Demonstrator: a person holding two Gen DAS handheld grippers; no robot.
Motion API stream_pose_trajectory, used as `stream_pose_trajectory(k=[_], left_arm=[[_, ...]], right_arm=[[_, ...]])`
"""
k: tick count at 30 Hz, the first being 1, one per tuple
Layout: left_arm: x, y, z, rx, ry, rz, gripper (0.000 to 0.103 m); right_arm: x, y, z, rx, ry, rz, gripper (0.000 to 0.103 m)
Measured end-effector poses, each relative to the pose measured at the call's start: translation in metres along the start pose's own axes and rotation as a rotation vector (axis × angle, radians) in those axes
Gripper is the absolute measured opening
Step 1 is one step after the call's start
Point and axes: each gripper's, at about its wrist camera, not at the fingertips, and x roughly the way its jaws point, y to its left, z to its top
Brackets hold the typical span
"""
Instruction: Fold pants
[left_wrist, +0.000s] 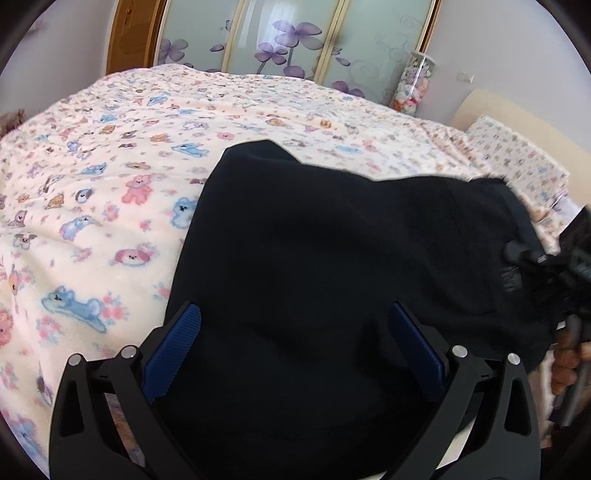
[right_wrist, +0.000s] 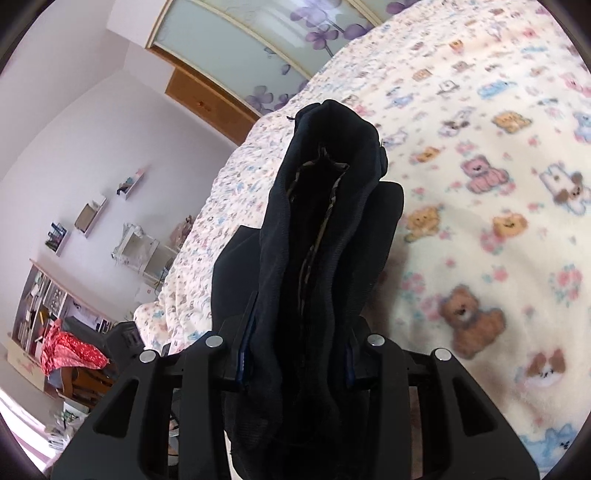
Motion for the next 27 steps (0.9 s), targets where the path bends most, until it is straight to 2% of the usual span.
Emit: stream_pose_trajectory(k=[3,5,8,10,13,16,18,22,24,26,27], left_arm=[[-0.019,0.016,0.015,-0.061,-0.008,-0.156,0.101],[-0.03,0.033,0.026,-0.105,-0.033,-0.215,0.101],[-0.034,0.066,0.041,-0.184,-0.038,-0.191,0.101],[-0.029,0.087,0.048,-0.252,-0.015,-0.22,0.101],[0.0,0.113,0.055,-0.353,0.098,-0.363,0.101],[0.027,0.121,0.052,-0.403,0.185,-0.411,0.1],[0.038,0.12,0.05,-0.418,0.211,-0.438,0.1],[0.047,0.102,0.047,-0.396,0.255,-0.605,0.1],[0.05,0.096,0.046,-0.353,0.275,-0.591,0.1],[0.057,0.1,0.043,-0.382,0.292,-0.61,0.099],[0.059,0.104,0.042,-0.403,0.298,-0.611,0.095]], right_arm=[[0.0,-0.001,-0.001,0.003,0.001,-0.002,0.037],[-0.001,0.0,-0.004,0.004,0.0,-0.004,0.037],[-0.001,-0.001,-0.007,0.011,0.001,-0.007,0.037],[-0.001,-0.003,-0.008,0.021,0.004,-0.009,0.038],[-0.001,-0.006,-0.01,0.036,0.004,-0.009,0.038],[-0.001,-0.005,-0.012,0.042,0.003,-0.011,0.038],[-0.001,-0.005,-0.012,0.042,0.005,-0.01,0.038],[-0.001,-0.007,-0.013,0.045,0.009,-0.013,0.038],[-0.001,-0.008,-0.015,0.05,0.012,-0.014,0.038],[-0.001,-0.009,-0.015,0.053,0.013,-0.014,0.038],[-0.001,-0.01,-0.015,0.054,0.012,-0.012,0.038]])
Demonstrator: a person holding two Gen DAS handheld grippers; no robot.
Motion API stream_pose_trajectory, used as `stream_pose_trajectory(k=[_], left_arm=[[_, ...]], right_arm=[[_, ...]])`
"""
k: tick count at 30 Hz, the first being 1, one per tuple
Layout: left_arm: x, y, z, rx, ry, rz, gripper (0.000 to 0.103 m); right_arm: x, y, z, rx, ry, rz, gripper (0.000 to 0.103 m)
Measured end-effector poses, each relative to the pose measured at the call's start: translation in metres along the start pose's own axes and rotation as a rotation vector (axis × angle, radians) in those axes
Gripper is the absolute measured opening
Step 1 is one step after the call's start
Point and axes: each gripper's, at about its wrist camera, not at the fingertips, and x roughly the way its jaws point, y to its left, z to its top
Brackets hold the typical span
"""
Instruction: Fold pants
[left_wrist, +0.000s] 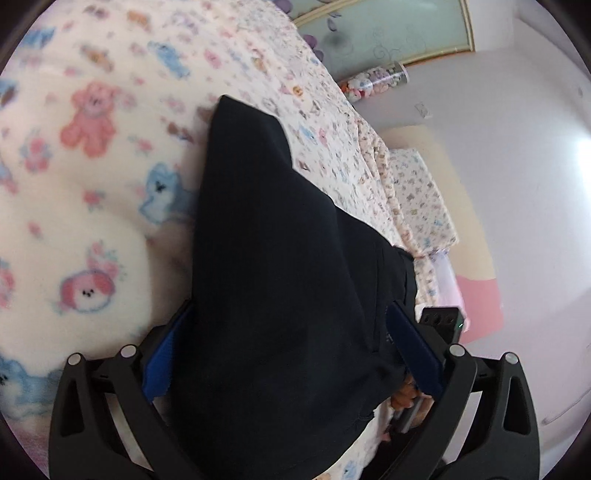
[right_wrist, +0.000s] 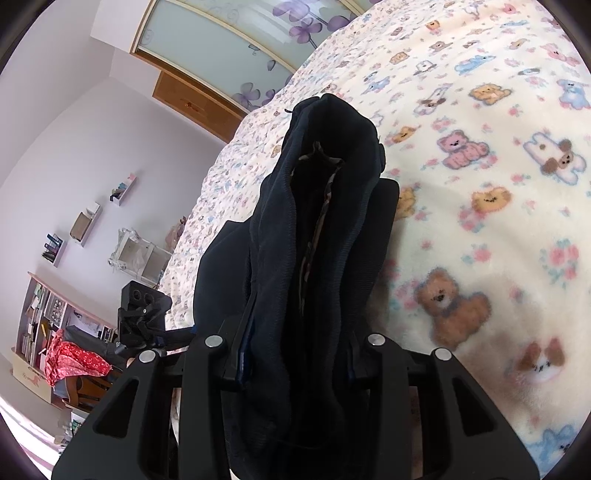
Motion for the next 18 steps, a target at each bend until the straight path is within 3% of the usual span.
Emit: stream_pose_trajectory(k=[3,4,6,10,14,18], left_arm=[[0.003,0.015,0.003,-0.056,0.0,0.064,0.066],[0.003,0.02,0.002,-0.074,-0.004,0.066,0.061],[0.003,0.025,0.003,-0.098,-0.014,0.043,0.058],[0.005,0.017,0.0,-0.065,-0.019,0.076,0.047],[0.005,0.014,0.003,-0.093,-0.038,-0.015,0.027],[0.0,-0.002,-0.001,-0.014,-0.064,-0.005,0.02]], right_arm=[[0.001,-0.003,-0.001,0.018,0.0,-0.002,0.038],[0.002,-0.006,-0.002,0.033,0.001,-0.001,0.038],[0.003,-0.011,-0.003,0.06,0.003,0.003,0.039],[0.005,-0.015,-0.004,0.091,0.004,0.009,0.04],[0.005,-0.017,-0.003,0.1,0.002,0.007,0.04],[0.004,-0.014,-0.001,0.079,-0.008,0.004,0.039]])
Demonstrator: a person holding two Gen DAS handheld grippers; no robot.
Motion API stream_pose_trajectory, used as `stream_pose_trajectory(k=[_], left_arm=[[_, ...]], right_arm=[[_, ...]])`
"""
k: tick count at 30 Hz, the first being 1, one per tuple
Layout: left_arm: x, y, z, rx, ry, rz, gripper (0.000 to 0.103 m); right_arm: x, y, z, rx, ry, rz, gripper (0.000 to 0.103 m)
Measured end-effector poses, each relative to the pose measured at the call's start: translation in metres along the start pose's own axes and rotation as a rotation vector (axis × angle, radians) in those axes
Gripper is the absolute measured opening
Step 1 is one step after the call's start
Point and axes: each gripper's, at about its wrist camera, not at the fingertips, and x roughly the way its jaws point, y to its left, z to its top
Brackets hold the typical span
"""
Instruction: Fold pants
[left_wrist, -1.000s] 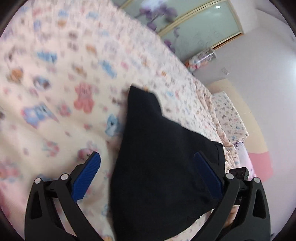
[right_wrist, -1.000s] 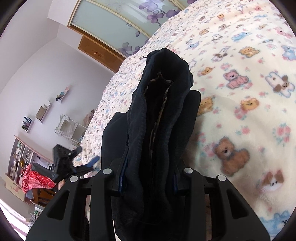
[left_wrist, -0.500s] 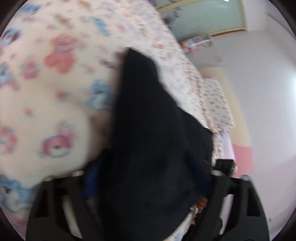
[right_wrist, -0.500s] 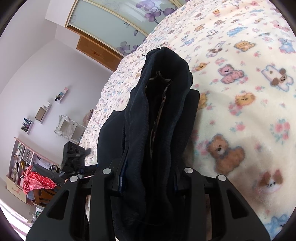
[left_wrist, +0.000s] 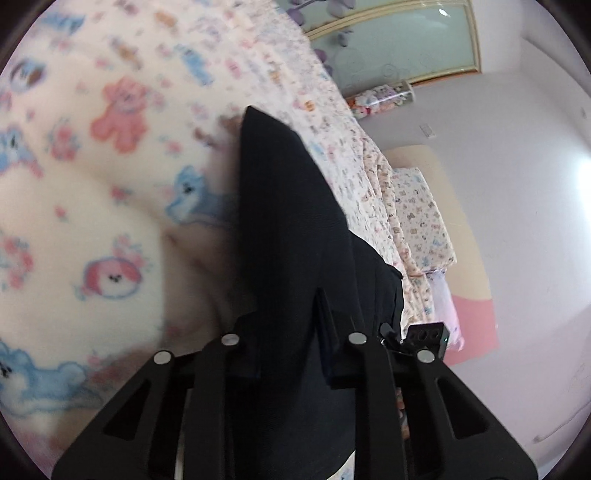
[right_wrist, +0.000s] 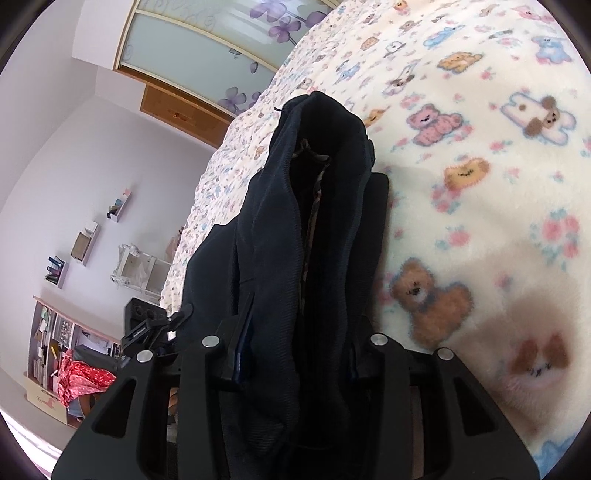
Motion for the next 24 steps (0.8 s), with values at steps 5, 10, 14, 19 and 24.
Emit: stream_pose_trajectory(k=[5,10,14,19,24], left_arm=[[-0.009,-0.024,-0.005,0.08,-0.037,-0.041,0.015],[-0.019,-0.038,-0.012,0.114,-0.078,-0.067,0.013],[-0.026,-0.037,-0.014,0.101,-0.103,-0.098,0.013],[-0.037,-0.038,-0.02,0.111,-0.139,-0.122,0.013],[-0.043,-0.048,-0.023,0.151,-0.204,-0.113,0.013]], right_arm=[[-0.008,0.015,-0.001,-0.053,-0.04,0.03,0.036],[-0.017,0.026,-0.002,-0.061,-0.083,0.071,0.036],[-0.02,0.028,0.001,-0.047,-0.111,0.097,0.035],[-0.024,0.033,0.008,-0.046,-0.166,0.133,0.035],[-0.026,0.04,0.022,-0.068,-0.201,0.163,0.035]])
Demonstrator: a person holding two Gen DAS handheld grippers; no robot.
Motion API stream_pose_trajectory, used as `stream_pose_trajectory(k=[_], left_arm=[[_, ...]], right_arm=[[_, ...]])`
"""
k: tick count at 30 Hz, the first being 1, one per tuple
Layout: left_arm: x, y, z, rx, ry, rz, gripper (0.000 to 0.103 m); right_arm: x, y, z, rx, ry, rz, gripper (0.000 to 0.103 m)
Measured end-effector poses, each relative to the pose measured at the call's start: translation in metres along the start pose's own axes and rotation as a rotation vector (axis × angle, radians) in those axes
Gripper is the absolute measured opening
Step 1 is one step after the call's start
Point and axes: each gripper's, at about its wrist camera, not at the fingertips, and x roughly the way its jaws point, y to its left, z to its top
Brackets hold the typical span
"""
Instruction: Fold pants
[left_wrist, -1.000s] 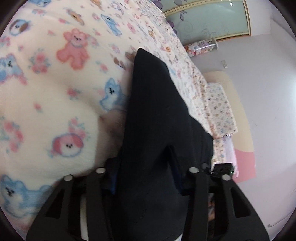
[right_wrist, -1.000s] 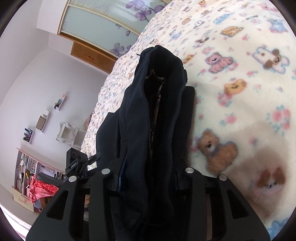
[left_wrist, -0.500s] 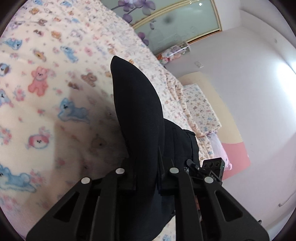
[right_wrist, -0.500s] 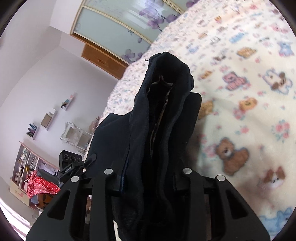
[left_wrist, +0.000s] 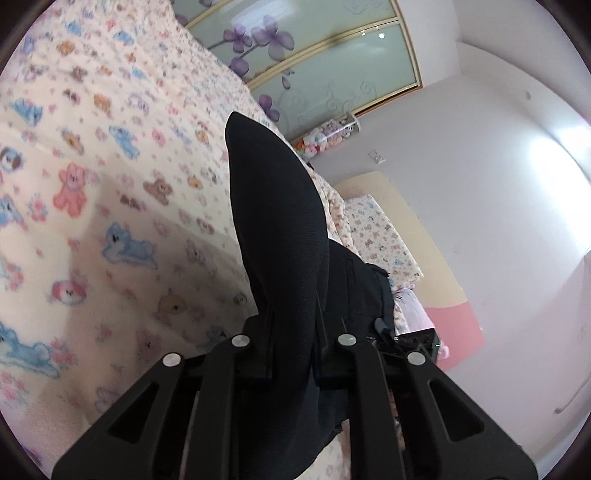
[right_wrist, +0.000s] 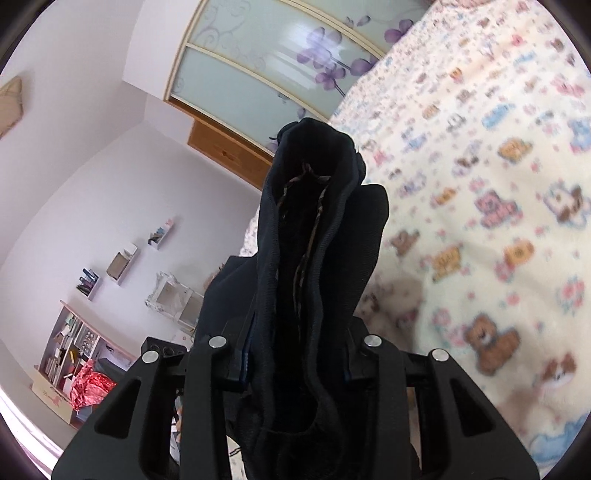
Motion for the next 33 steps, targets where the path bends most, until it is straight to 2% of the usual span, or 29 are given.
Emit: stream_pose_trajectory(k=[3,6,12,15,23,26,28,29,31,33], left_arm=[[0.008,-0.012,0.004,0.085,-0.025,0.082,0.013],[0.024,-0.021,0.017,0.126,-0.01,0.144,0.013],[0.061,-0.047,0.05,0.243,-0.003,0.236,0.013],[0.081,-0.049,0.064,0.268,-0.012,0.267,0.013],[0.111,-0.03,0.091,0.249,-0.042,0.24,0.013],[0.123,-0.001,0.092,0.178,-0.023,0.278,0.013],[0.13,0.023,0.09,0.13,-0.023,0.341,0.014],[0.135,0.035,0.088,0.119,-0.027,0.398,0.014],[0.138,0.051,0.084,0.098,-0.035,0.404,0.02],[0.137,0.051,0.081,0.108,-0.054,0.415,0.025]], right_arm=[[0.01,0.001,0.014,-0.005,0.002,-0.005,0.035],[0.016,-0.003,0.024,0.003,-0.008,-0.008,0.035],[0.031,-0.025,0.055,0.032,-0.061,0.003,0.035],[0.034,-0.031,0.066,0.036,-0.087,0.001,0.035],[0.046,-0.056,0.087,0.055,-0.128,0.024,0.035],[0.061,-0.077,0.087,0.1,-0.095,-0.025,0.035],[0.071,-0.095,0.082,0.142,-0.069,-0.101,0.035],[0.073,-0.105,0.079,0.17,-0.065,-0.134,0.035],[0.073,-0.111,0.076,0.186,-0.066,-0.153,0.035],[0.072,-0.103,0.075,0.148,-0.058,-0.203,0.039]])
